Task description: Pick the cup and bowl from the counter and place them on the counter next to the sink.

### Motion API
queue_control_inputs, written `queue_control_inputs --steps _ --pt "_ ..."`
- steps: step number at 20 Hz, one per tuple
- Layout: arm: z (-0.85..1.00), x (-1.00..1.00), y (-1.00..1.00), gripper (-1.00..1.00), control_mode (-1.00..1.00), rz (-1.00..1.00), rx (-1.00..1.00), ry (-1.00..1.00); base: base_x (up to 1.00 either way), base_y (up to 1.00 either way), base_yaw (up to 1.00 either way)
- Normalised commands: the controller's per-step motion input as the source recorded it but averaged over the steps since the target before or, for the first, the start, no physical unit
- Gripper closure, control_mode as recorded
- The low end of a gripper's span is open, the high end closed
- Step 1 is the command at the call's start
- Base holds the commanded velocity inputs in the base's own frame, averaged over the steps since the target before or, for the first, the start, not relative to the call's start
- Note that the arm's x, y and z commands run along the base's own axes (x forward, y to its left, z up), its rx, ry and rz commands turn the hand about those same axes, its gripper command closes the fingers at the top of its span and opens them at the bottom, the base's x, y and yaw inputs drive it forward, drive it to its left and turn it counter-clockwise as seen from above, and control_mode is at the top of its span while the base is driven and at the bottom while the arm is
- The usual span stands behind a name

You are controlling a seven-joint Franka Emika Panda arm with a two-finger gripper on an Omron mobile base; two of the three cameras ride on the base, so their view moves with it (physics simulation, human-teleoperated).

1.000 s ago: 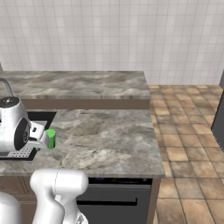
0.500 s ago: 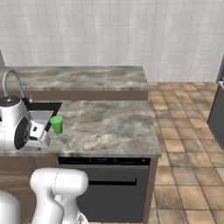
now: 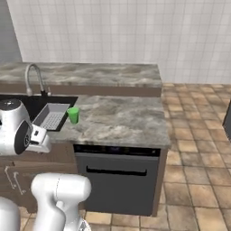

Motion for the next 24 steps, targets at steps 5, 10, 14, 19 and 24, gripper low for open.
queue_control_inputs --steps 5,10,14,19,24 --pt "0.0 0.0 0.0 -1.0 1.0 0.0 0.0 0.0 0.0 0.17 0.8" --pt "0.0 0.0 0.0 -1.0 1.0 0.0 0.0 0.0 0.01 0.04 1.0" --pt "0.0 0.0 0.0 -1.0 1.0 0.0 0.0 0.0 0.04 0.0 1.0" --pt "0.0 0.0 0.0 -1.0 1.0 0.0 0.0 0.0 0.14 0.0 1.0" --pt "0.0 0.0 0.0 -1.0 1.0 0.0 0.0 0.0 0.23 0.0 1.0"
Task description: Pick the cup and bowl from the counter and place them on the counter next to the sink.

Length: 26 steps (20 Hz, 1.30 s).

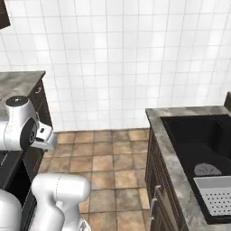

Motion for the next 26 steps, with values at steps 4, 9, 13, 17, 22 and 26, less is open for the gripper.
queue_control_inputs --steps 4,9,13,17,22,26 --pt "0.0 0.0 0.0 -1.0 1.0 0.0 0.0 0.0 0.21 0.0 0.97" --pt "0.0 0.0 0.0 -1.0 1.0 0.0 0.0 0.0 0.15 -0.01 0.92" --pt "0.0 0.0 0.0 -1.0 1.0 0.0 0.0 0.0 0.06 -0.18 0.87" --pt "0.0 0.0 0.0 -1.0 1.0 0.0 0.0 0.0 -0.06 -0.44 0.79" --pt "0.0 0.0 0.0 -1.0 1.0 0.0 0.0 0.0 -0.25 -0.36 0.76" --pt "0.0 0.0 0.0 -1.0 1.0 0.0 0.0 0.0 -0.14 -0.14 0.68"
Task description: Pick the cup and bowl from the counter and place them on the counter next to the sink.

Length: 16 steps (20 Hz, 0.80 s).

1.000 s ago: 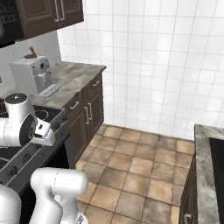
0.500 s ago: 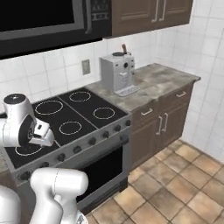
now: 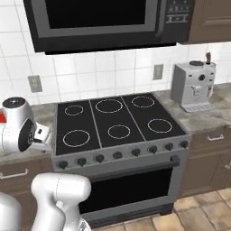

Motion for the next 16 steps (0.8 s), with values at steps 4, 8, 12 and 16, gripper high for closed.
queue_control_inputs --steps 4,8,12,16 --pt "0.0 0.0 0.0 -1.0 1.0 0.0 0.0 0.0 0.0 0.5 0.23" --pt "0.0 0.0 0.0 -1.0 1.0 0.0 0.0 0.0 0.48 0.74 0.11" --pt "0.0 0.0 0.0 -1.0 1.0 0.0 0.0 0.0 1.0 0.52 0.19" --pt "0.0 0.0 0.0 -1.0 1.0 0.0 0.0 0.0 1.0 0.15 0.34"
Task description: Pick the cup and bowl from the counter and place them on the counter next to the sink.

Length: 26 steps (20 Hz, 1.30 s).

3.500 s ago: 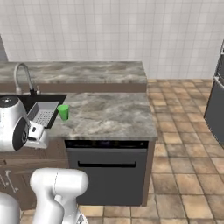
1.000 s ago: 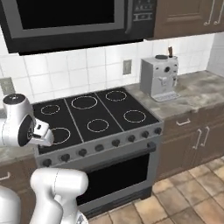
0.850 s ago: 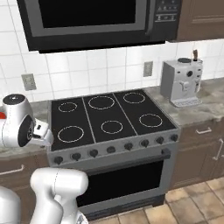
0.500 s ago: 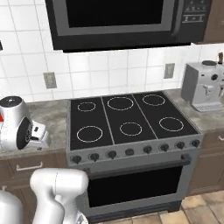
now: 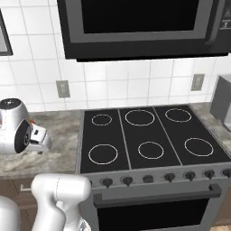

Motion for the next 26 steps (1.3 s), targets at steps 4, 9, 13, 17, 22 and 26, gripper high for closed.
queue_control_inputs --steps 4,9,13,17,22,26 --pt "0.0 0.0 0.0 -1.0 1.0 0.0 0.0 0.0 0.83 0.0 0.48" --pt "0.0 0.0 0.0 -1.0 1.0 0.0 0.0 0.0 0.19 0.0 0.19" --pt "0.0 0.0 0.0 -1.0 1.0 0.0 0.0 0.0 0.0 0.0 0.0" --pt "0.0 0.0 0.0 -1.0 1.0 0.0 0.0 0.0 0.0 0.0 0.0" --pt "0.0 0.0 0.0 -1.0 1.0 0.0 0.0 0.0 0.0 0.0 0.0" --pt "0.0 0.0 0.0 -1.0 1.0 0.0 0.0 0.0 0.0 0.0 0.0"
